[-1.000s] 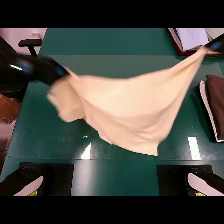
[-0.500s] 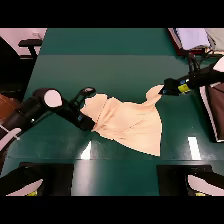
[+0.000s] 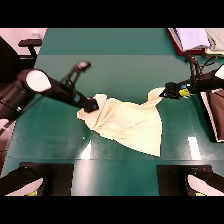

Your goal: Fold the shirts.

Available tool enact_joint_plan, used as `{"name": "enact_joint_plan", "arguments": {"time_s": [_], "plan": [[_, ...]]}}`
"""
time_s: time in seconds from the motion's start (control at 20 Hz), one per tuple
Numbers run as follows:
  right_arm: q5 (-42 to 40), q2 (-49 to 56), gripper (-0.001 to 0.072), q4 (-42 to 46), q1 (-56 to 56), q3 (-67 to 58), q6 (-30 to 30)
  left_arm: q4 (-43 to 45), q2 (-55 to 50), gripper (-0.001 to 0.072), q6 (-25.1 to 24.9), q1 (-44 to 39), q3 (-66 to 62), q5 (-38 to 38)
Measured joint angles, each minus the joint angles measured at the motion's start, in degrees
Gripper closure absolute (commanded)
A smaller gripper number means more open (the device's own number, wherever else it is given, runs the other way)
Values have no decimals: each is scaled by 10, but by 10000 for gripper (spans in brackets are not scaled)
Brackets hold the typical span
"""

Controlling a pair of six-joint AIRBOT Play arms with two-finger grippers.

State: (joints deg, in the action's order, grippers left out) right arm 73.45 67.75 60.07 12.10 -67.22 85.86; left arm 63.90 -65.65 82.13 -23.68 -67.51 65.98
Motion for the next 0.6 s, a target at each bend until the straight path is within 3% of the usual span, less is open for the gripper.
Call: {"name": "enact_joint_plan", "arguments": {"time_s": [0.3, 0.6], "plan": [[-2, -4, 700, 0, 0, 2, 0, -1, -101, 145, 5, 67, -38, -71], [0, -4, 700, 0, 0, 2, 0, -85, -240, 145, -50, 88, -88, -98]]}}
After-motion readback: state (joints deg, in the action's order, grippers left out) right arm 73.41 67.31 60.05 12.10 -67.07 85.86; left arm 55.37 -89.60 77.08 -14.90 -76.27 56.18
